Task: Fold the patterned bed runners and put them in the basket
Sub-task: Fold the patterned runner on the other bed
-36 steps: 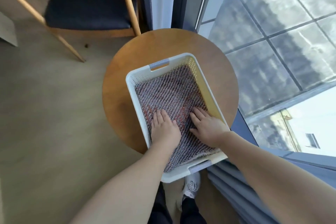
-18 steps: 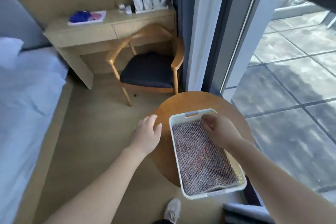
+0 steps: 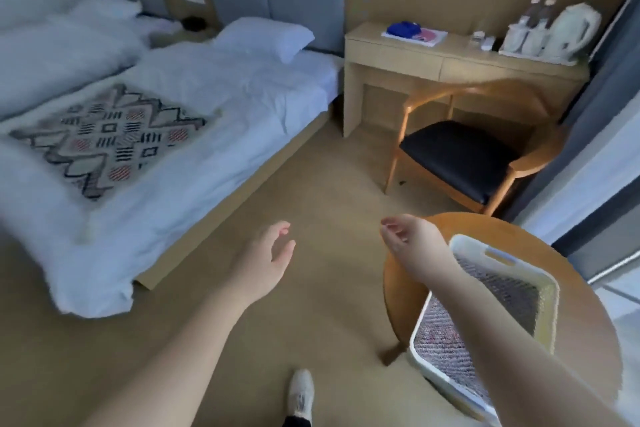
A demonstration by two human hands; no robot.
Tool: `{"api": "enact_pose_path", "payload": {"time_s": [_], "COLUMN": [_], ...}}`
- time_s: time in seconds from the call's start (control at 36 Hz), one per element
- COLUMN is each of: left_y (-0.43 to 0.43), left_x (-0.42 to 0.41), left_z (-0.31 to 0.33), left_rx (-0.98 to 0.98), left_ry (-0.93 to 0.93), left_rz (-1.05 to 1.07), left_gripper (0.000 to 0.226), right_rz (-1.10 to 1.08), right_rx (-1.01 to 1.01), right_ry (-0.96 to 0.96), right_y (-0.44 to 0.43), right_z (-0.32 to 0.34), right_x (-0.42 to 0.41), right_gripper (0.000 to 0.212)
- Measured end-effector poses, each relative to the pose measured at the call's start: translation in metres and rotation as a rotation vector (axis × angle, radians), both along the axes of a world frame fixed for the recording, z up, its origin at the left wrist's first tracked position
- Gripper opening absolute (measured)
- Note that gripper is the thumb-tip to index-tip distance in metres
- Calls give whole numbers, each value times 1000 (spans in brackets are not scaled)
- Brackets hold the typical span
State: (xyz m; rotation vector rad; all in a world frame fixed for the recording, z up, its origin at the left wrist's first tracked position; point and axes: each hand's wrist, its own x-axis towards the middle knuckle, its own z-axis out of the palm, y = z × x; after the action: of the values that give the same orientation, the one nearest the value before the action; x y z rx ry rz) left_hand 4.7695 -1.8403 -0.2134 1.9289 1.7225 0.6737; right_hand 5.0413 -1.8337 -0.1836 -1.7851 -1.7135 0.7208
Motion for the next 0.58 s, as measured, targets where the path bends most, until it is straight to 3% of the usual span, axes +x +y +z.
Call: {"api": "enact_pose_path", "payload": {"time_s": [0.28,0.58], "left_y": [-139,-252], "left_x": [-191,-411], "left_z": [-18,-18], "left_rx": [-69,-41], "left_ry": [-132,-154], "left_rz": [527,816], "left_gripper": [39,37], "right_rz": [488,838], "right_rx": [-37,-58], "right_ry": [-18,-9], "right_y": [-26,-69], "right_z": [5,-16], "right_x": [-200,-486], "right_gripper": [21,21]}}
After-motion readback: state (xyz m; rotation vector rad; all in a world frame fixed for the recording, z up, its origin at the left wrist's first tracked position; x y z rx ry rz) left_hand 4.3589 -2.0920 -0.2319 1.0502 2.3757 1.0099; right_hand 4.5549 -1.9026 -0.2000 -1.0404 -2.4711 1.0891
